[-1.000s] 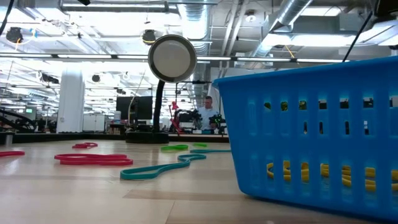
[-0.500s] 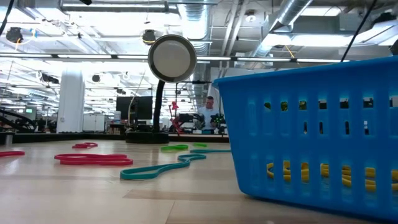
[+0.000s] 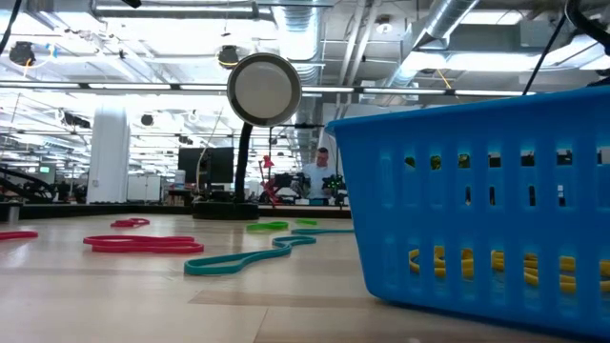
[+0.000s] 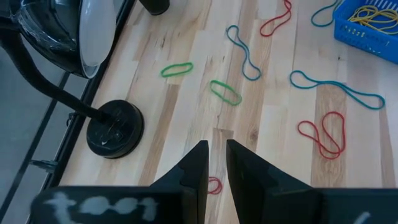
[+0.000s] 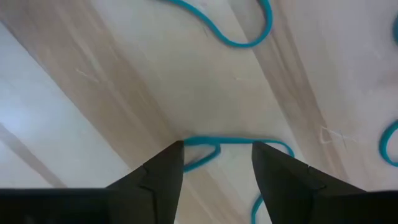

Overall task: Pick and place items into bin
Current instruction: Put the blue rubber band into the blue bin

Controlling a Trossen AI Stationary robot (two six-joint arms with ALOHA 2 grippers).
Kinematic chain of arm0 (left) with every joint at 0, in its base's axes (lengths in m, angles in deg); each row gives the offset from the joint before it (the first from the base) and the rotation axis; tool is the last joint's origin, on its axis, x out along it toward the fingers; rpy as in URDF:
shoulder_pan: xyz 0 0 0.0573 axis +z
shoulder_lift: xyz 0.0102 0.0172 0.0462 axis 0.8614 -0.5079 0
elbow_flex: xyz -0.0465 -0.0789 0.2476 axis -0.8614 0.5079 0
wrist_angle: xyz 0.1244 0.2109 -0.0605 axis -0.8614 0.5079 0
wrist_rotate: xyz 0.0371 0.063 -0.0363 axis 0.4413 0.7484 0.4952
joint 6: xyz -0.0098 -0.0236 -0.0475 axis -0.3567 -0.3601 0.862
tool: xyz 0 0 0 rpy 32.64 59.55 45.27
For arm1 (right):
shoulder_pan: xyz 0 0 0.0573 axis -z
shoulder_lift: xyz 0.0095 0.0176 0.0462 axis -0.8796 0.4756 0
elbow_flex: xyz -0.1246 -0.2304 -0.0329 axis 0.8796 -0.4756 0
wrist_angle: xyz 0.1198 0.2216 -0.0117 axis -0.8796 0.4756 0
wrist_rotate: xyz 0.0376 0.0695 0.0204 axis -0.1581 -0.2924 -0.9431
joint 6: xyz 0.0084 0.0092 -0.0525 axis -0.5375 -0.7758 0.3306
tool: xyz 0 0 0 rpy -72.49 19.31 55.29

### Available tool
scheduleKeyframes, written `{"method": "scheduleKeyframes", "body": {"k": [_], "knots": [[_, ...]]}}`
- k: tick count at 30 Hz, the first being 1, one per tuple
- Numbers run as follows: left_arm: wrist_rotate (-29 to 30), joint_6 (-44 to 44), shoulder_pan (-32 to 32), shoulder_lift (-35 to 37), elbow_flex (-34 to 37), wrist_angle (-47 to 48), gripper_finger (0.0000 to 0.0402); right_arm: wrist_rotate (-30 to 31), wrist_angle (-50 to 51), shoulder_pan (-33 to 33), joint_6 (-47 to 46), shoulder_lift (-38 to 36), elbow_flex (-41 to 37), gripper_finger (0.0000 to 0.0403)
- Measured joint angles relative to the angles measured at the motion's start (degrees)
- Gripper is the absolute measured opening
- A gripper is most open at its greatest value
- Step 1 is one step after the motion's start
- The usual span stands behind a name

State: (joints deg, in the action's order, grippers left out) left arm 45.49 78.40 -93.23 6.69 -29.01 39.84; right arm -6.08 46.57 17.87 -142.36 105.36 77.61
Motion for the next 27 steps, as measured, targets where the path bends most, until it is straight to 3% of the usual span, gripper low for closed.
{"method": "scheduleKeyframes", "body": {"k": [14, 20, 27], "knots": [[-0.1, 0.1, 0.0, 0.0, 0.0, 0.0, 0.0046, 0.3, -2.3, 0.4, 0.0, 0.3, -1.2, 0.0146], [-0.1, 0.1, 0.0, 0.0, 0.0, 0.0, 0.0046, -0.1, -2.7, 1.1, 0.0, 0.4, -1.2, 0.0096], [-0.5, 0.2, 0.0, 0.0, 0.0, 0.0, 0.0046, -0.2, -2.3, 1.2, -3.0, 0.4, -1.3, 0.0011]]}}
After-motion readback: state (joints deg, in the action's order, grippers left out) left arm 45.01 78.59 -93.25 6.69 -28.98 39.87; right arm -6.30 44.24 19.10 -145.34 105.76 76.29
